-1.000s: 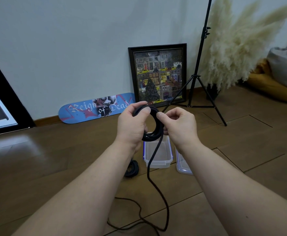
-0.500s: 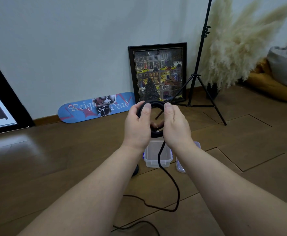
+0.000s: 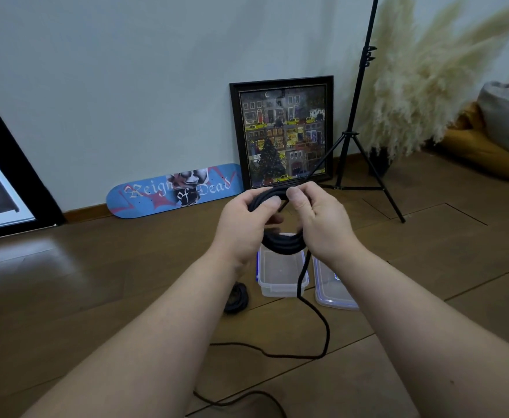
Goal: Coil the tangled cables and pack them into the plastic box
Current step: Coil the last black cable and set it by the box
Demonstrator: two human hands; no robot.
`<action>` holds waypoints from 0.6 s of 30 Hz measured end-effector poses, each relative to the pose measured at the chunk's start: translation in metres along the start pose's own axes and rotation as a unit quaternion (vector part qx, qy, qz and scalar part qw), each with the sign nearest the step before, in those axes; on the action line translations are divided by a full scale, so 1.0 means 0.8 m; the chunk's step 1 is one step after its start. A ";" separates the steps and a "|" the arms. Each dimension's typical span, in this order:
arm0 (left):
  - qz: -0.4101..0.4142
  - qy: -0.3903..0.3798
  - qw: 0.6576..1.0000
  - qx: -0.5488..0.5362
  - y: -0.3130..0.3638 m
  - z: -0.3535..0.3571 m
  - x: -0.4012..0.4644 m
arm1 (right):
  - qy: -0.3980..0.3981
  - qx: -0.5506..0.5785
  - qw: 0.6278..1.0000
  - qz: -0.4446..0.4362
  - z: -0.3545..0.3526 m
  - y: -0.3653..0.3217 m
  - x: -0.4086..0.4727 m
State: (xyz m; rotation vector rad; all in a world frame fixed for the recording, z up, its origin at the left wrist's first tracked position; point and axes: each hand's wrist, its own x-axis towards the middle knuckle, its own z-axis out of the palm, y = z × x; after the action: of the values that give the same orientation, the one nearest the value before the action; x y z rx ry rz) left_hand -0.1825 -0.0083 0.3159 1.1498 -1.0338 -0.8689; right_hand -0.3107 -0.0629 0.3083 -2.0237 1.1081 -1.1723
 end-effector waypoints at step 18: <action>0.080 0.179 0.979 0.049 -0.006 -0.005 0.016 | -0.083 0.210 0.970 0.090 0.019 -0.005 -0.018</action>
State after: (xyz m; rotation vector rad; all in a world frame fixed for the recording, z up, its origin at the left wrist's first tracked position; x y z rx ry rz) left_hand -0.1748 -0.0201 0.3136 1.2334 -0.8615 -0.4651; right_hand -0.2997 -0.0474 0.2980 -1.6269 0.8543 -1.0221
